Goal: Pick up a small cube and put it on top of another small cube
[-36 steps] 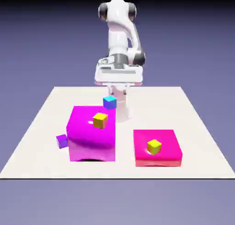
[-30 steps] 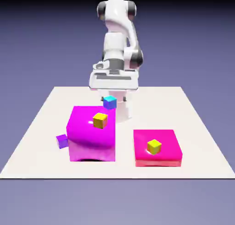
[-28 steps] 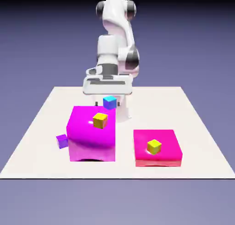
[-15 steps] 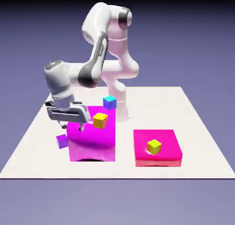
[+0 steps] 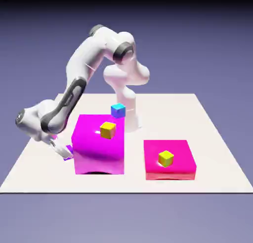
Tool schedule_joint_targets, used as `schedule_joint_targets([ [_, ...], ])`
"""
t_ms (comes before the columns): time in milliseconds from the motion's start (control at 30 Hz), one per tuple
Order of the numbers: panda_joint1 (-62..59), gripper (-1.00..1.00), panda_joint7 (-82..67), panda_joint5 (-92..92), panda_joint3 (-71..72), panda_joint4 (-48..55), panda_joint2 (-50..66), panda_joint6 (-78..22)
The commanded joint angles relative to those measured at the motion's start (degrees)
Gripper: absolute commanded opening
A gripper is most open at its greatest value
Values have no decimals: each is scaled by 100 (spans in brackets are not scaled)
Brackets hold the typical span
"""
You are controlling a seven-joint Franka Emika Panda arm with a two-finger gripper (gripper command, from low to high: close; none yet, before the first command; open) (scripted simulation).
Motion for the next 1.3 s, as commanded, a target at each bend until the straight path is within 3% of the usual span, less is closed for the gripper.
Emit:
schedule_joint_targets([
  [0,0,0,0,0,0,0,0,0],
  [133,-34,0,-279,481,370,-440,435,758],
  [167,-34,-100,-279,481,370,-440,435,758],
  [300,-1,-100,-4,7,5,-6,6,11],
  [467,245,-100,-688,-1066,466,624,-940,-279],
  [733,460,-100,-376,-2639,2016,1343,-2411,-1630],
  [933,782,-100,617,-2885,3243,1347,-2678,-2708],
  [1000,788,-100,628,-2921,3283,1363,-2711,-2743],
  [1200,803,-100,660,-2944,3288,143,-2949,-1757],
  [1233,803,100,660,-2944,3288,142,-2950,-1757],
  [1267,803,100,660,-2944,3288,142,-2950,-1757],
])
